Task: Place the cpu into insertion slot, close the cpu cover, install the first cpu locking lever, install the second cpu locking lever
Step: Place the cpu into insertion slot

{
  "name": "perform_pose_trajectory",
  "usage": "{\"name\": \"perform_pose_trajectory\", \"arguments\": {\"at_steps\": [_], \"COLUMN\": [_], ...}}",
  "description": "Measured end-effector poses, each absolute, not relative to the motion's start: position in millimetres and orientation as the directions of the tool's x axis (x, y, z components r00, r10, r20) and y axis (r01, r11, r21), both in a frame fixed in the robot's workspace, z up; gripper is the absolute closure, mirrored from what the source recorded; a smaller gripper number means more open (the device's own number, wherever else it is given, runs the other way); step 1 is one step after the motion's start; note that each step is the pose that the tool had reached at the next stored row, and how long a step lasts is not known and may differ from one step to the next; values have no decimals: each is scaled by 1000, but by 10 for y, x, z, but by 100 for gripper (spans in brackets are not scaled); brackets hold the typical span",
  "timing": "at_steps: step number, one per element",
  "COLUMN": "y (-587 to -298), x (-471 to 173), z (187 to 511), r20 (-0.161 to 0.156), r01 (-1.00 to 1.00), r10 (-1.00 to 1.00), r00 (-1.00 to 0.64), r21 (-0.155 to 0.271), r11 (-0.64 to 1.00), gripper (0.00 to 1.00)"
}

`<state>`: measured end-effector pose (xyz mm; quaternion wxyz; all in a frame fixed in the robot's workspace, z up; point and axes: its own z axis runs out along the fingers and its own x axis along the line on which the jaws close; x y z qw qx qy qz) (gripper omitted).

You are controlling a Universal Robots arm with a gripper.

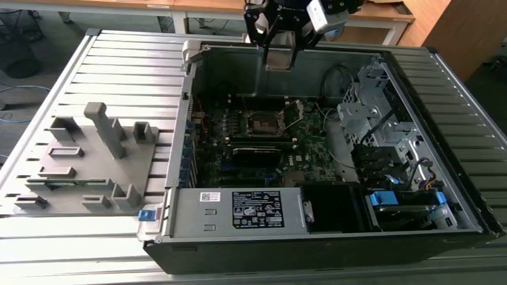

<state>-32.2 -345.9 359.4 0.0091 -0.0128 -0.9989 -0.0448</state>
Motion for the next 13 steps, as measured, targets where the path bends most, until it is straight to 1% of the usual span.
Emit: {"name": "perform_pose_trajectory", "arguments": {"at_steps": [13], "y": [-3459], "x": [-322], "z": [3472], "r20": [19], "r01": [26], "r10": [25], "r00": [-1000], "r21": [89], "r11": [996], "gripper": [46]}}
